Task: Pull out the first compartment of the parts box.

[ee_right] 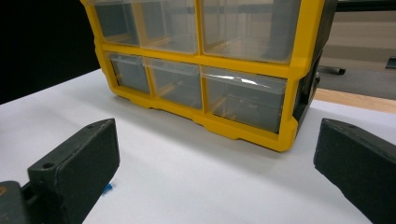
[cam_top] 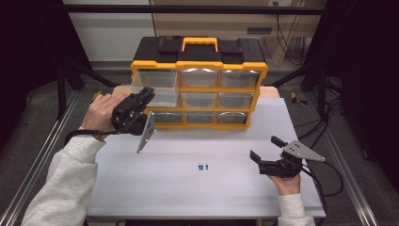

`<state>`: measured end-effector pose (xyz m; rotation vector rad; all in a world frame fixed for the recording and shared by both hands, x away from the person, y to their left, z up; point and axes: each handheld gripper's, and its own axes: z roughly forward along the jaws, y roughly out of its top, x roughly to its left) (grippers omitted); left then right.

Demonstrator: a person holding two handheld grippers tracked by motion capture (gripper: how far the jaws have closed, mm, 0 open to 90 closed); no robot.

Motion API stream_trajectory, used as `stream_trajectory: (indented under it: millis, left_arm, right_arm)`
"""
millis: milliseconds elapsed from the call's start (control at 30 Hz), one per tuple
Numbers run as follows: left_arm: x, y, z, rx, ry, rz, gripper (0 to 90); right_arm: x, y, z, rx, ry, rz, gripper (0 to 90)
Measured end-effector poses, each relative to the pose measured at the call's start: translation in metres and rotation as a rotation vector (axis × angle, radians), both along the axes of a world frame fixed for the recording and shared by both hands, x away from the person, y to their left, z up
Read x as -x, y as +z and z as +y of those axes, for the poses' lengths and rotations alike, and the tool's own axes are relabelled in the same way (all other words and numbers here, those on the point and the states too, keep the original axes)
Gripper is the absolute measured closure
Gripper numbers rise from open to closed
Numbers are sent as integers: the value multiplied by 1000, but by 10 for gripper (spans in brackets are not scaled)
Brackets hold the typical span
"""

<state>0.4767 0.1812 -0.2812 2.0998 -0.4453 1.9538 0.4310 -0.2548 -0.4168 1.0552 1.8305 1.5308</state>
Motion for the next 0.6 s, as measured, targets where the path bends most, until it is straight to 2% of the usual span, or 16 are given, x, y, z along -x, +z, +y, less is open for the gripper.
stream_trajectory:
  millis: [233,400,567,600]
  left_arm:
    - [1,-1,0,9,3,10,767]
    - [0,1,0,35,4,39,756]
    - [-1,2,1,43,25,65,666]
    - [0,3,2,70,32,85,633]
  right_arm:
    - [0,0,0,1,0,0,7]
    - [1,1,-1,1,-1,0,7]
    - [0,0,0,-1,0,-1,7]
    - [0,0,0,0,0,-1,7]
